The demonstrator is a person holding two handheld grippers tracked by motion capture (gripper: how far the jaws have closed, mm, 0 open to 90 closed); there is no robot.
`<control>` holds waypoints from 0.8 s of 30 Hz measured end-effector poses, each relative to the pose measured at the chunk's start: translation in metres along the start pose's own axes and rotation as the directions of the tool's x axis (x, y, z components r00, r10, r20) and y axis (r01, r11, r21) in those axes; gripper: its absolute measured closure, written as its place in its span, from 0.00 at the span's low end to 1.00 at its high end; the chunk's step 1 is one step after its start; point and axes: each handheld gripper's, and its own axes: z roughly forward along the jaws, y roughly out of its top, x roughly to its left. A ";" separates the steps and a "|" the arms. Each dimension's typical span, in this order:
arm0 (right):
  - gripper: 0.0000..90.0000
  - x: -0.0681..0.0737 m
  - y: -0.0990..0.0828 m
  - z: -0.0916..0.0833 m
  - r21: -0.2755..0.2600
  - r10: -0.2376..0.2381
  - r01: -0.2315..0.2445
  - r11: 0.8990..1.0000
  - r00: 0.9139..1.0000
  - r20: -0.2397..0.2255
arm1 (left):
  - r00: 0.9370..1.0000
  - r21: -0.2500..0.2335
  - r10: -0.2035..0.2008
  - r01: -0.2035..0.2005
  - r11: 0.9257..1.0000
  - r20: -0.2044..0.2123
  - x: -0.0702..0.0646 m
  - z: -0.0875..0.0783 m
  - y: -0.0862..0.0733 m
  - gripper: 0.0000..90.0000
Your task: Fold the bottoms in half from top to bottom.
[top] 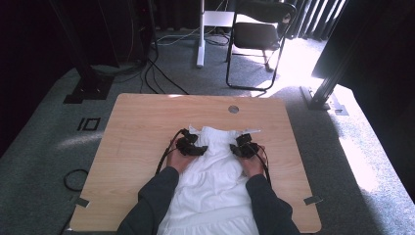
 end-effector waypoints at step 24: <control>0.88 -0.002 -0.001 0.002 -0.018 0.004 -0.004 1.000 1.000 -0.020 | 0.991 -0.006 -0.076 0.078 0.997 0.113 0.011 0.000 -0.002 0.85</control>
